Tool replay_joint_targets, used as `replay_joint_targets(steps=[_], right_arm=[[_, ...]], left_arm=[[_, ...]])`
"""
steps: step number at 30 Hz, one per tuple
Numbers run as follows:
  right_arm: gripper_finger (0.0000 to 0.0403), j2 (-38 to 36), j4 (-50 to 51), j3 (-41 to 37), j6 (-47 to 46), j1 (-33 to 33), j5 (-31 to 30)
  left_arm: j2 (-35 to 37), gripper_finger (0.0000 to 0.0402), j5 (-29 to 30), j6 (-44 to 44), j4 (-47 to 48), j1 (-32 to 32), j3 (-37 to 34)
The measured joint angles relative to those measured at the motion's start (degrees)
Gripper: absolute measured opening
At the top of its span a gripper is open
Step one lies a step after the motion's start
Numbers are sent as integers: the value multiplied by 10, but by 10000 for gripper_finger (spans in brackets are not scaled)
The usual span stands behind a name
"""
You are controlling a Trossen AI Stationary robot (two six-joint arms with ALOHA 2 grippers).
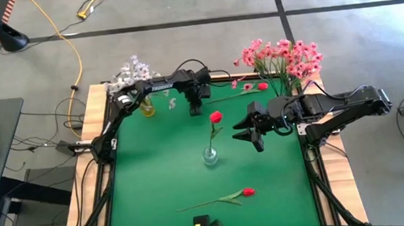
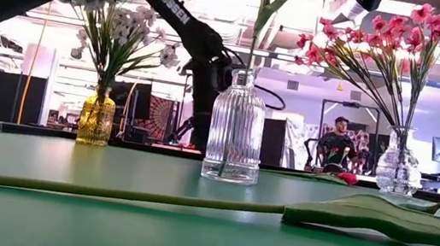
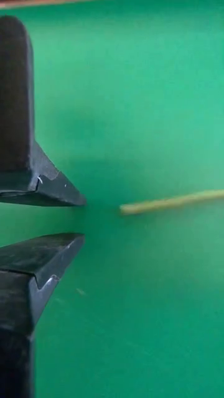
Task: Sort flowers into vase by color
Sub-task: Put the top red flower into the bottom transparent vase
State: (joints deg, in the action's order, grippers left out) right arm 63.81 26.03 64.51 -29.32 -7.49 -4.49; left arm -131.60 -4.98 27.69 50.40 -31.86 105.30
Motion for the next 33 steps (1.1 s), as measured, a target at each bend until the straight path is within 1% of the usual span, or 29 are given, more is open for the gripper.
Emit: replay_joint_targets(steps=[2,5,7,10,12,17,20,22,24,26,29,33], right_arm=[[223,0,5,0,0,0,0],[223,0,7,0,6,0,0],[223,3,8,0,13,0,0],[223,17,23,0,23,0,0],[223,30,51,0,27,-5,7],[223,71,104,0,28,-20,34],[223,97,128,0,25,-28,24],[223,111,140,0,6,-31,-17],[223,124,146,-9,-38,-33,-104],[223,133,139,-37,-101,-40,-197],[223,144,91,-92,-175,-54,-291],[223,166,8,-170,-244,-61,-389]], left_arm=[[8,65,3,-3,12,-5,-2],[19,65,-10,4,10,-12,-1],[22,65,-42,12,20,-18,0],[25,65,-107,18,45,-24,0],[36,65,-130,13,53,-24,0],[75,65,-133,10,75,-14,1],[103,65,-122,10,68,-7,1],[122,65,-122,8,67,-7,2],[134,65,-122,4,67,-7,2],[142,65,-122,-2,68,-8,2],[151,65,-122,-8,68,-8,2],[151,65,-123,-14,77,-7,2]])
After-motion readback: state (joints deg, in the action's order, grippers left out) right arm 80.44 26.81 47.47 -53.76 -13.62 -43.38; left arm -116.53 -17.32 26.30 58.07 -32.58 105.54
